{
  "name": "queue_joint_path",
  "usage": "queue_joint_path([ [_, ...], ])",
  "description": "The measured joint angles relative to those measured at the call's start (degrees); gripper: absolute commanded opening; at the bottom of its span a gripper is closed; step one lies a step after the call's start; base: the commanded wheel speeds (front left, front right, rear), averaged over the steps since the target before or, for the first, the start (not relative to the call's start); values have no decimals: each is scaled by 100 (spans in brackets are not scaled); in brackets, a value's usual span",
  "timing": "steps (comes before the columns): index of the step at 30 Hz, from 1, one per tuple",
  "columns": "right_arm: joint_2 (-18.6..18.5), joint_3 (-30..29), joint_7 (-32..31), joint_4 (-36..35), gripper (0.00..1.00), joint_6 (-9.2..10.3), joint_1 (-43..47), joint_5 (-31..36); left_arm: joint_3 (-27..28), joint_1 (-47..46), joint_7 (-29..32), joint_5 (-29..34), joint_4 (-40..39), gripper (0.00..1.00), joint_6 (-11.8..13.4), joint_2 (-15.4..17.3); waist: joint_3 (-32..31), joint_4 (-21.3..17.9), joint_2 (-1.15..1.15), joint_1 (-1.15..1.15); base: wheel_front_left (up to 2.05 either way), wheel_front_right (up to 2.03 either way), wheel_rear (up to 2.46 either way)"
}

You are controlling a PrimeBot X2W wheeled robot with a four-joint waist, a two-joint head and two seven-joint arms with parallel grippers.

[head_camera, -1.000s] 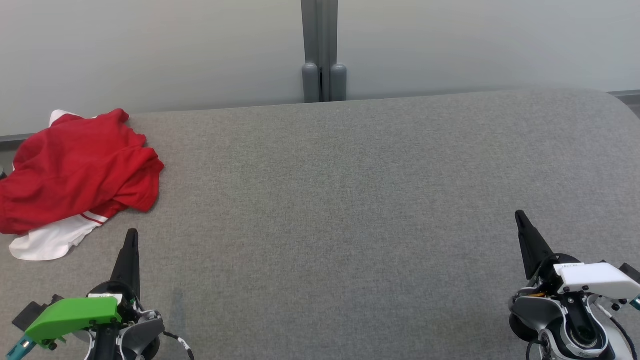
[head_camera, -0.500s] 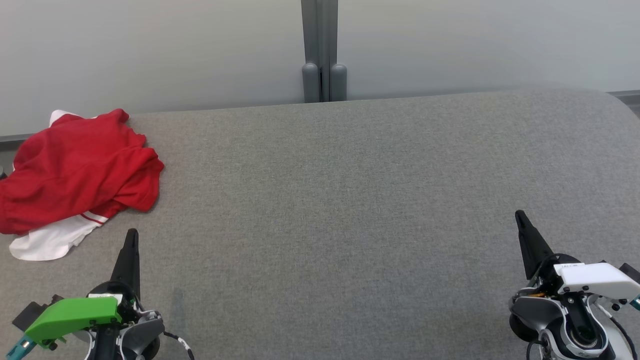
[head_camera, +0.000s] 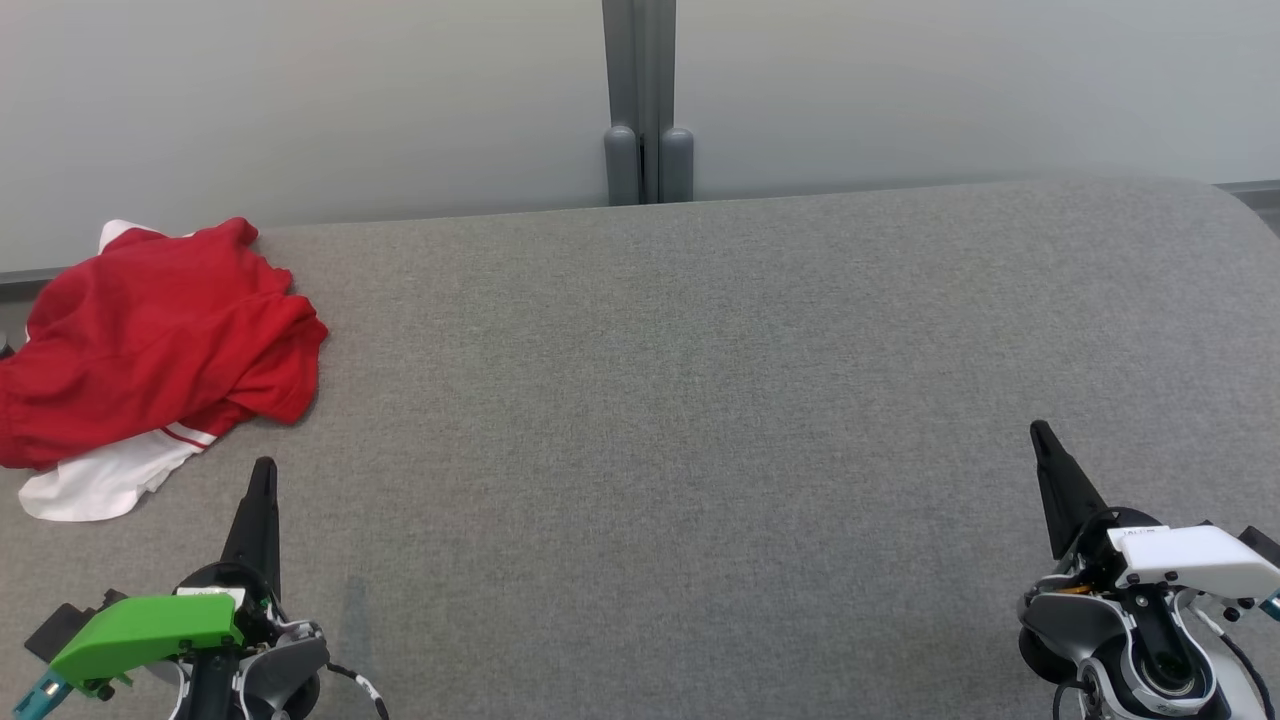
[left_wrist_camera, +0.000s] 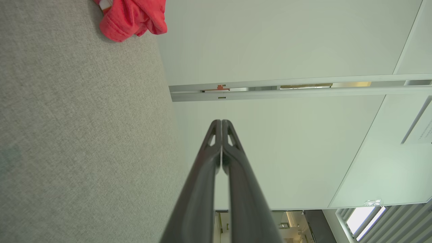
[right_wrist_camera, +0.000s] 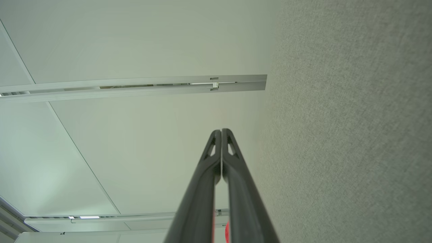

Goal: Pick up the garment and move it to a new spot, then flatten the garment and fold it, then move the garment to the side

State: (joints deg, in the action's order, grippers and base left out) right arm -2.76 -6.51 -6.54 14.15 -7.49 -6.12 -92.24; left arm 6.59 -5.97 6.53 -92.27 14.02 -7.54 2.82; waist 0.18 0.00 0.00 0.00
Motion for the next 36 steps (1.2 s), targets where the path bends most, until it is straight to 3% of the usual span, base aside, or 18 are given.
queue_joint_path([
  [34,0,0,0,0,0,0,0,0,0,0,0,0,0,0,0,0,0,0,0,0,0,0,0],
  [35,1,0,0,2,100,0,0,1,-1,0,0,1,2,100,1,0,0,0,0,0,0,0,0],
  [36,12,1,0,45,100,1,20,5,-4,20,-5,2,48,100,1,-9,0,0,0,0,0,0,0],
])
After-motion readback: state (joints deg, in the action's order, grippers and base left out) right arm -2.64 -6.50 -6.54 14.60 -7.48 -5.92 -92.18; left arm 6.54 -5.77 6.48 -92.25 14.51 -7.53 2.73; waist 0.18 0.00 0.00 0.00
